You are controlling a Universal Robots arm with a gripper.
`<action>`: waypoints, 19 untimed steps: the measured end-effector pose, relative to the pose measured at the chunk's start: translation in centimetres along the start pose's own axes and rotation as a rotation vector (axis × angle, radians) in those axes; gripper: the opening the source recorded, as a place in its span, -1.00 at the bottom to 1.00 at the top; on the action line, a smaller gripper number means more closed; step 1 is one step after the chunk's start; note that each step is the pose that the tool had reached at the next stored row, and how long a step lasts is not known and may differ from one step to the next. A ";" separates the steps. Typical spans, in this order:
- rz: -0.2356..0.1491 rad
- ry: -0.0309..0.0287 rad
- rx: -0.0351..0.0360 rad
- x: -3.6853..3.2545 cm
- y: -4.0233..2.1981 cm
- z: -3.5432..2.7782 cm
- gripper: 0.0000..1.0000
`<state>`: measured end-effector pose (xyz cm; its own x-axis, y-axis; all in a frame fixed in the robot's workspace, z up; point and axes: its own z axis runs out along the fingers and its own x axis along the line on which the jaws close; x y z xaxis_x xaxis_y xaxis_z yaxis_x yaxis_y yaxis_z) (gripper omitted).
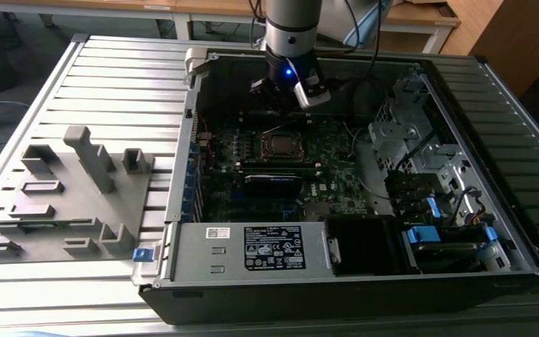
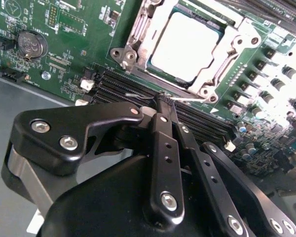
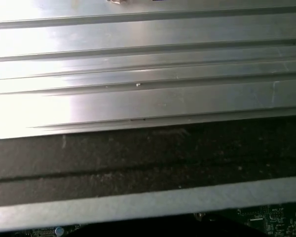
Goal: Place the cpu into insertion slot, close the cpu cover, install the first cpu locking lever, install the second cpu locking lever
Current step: 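Install the first cpu locking lever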
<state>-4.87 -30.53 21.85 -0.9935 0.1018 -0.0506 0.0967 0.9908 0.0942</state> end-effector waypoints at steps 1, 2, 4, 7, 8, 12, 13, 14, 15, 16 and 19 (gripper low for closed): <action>0.004 -0.0004 0.0003 -0.03 0.00 0.00 -0.79; 0.009 -0.0008 0.0005 -0.05 0.01 0.00 -0.79; 0.019 -0.0018 0.0011 -0.07 0.01 0.00 -0.79; 0.038 -0.0036 0.0019 -0.10 0.02 0.01 -0.79; 0.044 -0.0041 0.0023 -0.11 0.02 0.01 -0.79; 0.050 -0.0047 0.0027 -0.11 0.07 0.02 -0.79; 0.050 -0.0047 0.0026 -0.10 0.11 0.02 -0.79; 0.050 -0.0047 0.0026 -0.10 0.14 0.03 -0.79; 0.050 -0.0047 0.0027 -0.10 0.17 0.03 -0.79; 0.051 -0.0047 0.0027 -0.10 0.19 0.03 -0.79; 0.052 -0.0048 0.0028 -0.09 0.25 0.03 -0.79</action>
<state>-4.75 -30.28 21.85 -0.9869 0.1531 -0.0506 0.1480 0.9845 0.0941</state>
